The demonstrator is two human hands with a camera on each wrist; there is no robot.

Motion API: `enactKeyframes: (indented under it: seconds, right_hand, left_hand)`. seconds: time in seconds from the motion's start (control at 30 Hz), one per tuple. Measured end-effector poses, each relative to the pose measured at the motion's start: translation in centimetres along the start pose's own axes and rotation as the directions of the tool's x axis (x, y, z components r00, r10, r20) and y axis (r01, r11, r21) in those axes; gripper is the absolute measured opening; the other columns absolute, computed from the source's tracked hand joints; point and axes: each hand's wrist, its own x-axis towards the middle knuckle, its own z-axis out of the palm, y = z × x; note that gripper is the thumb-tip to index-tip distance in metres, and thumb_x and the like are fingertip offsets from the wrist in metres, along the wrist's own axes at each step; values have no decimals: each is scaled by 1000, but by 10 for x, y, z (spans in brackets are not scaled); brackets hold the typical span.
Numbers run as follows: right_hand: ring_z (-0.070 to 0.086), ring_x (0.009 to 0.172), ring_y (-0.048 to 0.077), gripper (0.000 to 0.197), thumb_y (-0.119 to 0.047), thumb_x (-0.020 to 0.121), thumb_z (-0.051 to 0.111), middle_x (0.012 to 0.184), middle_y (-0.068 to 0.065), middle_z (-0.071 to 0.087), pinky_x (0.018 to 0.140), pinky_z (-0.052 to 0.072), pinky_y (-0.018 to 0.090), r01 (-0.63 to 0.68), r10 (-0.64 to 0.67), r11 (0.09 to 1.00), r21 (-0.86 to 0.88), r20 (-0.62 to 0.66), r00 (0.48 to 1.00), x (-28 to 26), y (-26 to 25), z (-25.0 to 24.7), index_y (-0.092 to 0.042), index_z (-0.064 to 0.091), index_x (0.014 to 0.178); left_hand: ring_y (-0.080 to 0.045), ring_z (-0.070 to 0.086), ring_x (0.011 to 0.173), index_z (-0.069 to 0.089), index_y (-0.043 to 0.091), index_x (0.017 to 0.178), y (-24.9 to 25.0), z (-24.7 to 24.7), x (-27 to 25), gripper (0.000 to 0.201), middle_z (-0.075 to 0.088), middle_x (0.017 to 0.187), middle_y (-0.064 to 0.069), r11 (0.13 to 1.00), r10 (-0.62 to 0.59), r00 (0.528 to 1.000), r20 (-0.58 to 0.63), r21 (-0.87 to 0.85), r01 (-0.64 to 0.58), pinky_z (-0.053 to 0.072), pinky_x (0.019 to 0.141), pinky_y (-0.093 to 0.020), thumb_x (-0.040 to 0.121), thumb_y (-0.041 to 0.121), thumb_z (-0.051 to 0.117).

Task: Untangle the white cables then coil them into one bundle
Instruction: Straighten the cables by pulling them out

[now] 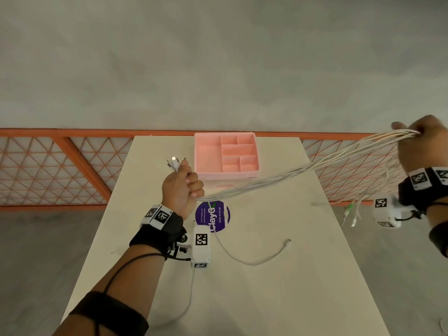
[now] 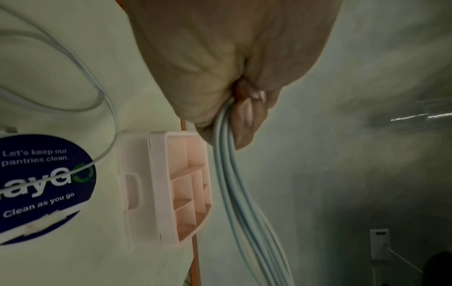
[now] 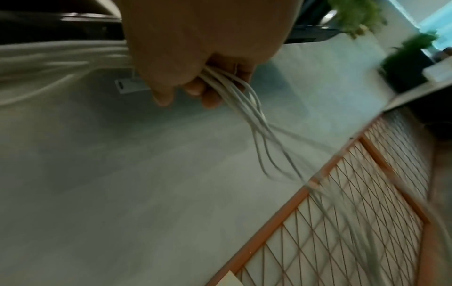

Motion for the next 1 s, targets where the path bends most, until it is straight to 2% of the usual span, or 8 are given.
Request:
enactKeyframes:
  seconds: [0.17,0.27,0.43,0.6,0.73,0.83,0.9,1.0]
  right_hand:
    - [60,56,27,27,-23,100,49,80,15,68,53,49,28,76,-41,987,-138,238,970,-28,30,16,-10,70,110]
    - [60,56,24,25,-15,99,49,63,10,60,52,49,28,112,58,931,-346,446,893,-72,67,40,-3,70,96]
    - [62,74,25,39,-53,89,60,78,5,66,77,50,33,77,358,854,-515,688,632,-156,120,89,-21,58,68]
    - [62,103,20,39,-57,78,70,105,-6,65,96,46,34,282,456,767,-576,799,392,-193,127,107,-28,62,103]
    - [60,105,16,72,-74,61,74,117,-5,64,89,45,30,318,436,813,-487,872,221,-181,106,104,-23,60,109]
    - [56,106,13,87,-88,57,62,116,-11,57,96,43,33,211,307,910,-357,922,235,-175,80,111,-24,57,117]
    - [55,110,14,73,-79,70,62,116,-11,56,102,40,35,78,254,956,-283,932,259,-176,57,116,-27,59,120]
    - [65,90,20,56,-70,86,51,103,2,69,90,50,37,-39,262,964,-262,916,304,-187,37,138,-17,64,99]
  left_hand:
    - [-5,23,38,43,20,70,2,-7,-1,38,30,51,8,1000,-11,1000,-29,29,12,21,36,-17,105,36,45]
    - [-5,22,38,43,20,71,5,-22,-1,37,30,52,8,999,-6,997,-78,47,10,21,36,-17,105,35,45]
    - [-4,22,37,42,19,72,3,-39,-1,36,31,50,8,995,24,991,-134,104,-10,18,36,-15,105,35,46]
    - [-5,22,36,42,19,72,3,-50,-1,36,30,50,8,989,22,986,-163,151,3,18,35,-14,104,35,47]
    - [-5,22,35,43,19,72,-1,-53,0,36,29,50,7,982,-41,986,-161,178,70,18,35,-13,103,35,49]
    - [-5,21,37,42,20,73,-10,-47,-2,35,29,51,7,950,-82,987,-136,289,119,18,35,-14,103,35,49]
    - [-5,22,37,42,20,74,-18,-42,-6,34,30,51,8,924,-112,988,-110,354,144,17,35,-14,103,34,49]
    - [-5,22,38,40,20,73,-26,-38,-13,34,30,51,7,886,-198,977,-79,412,213,16,37,-14,103,33,49]
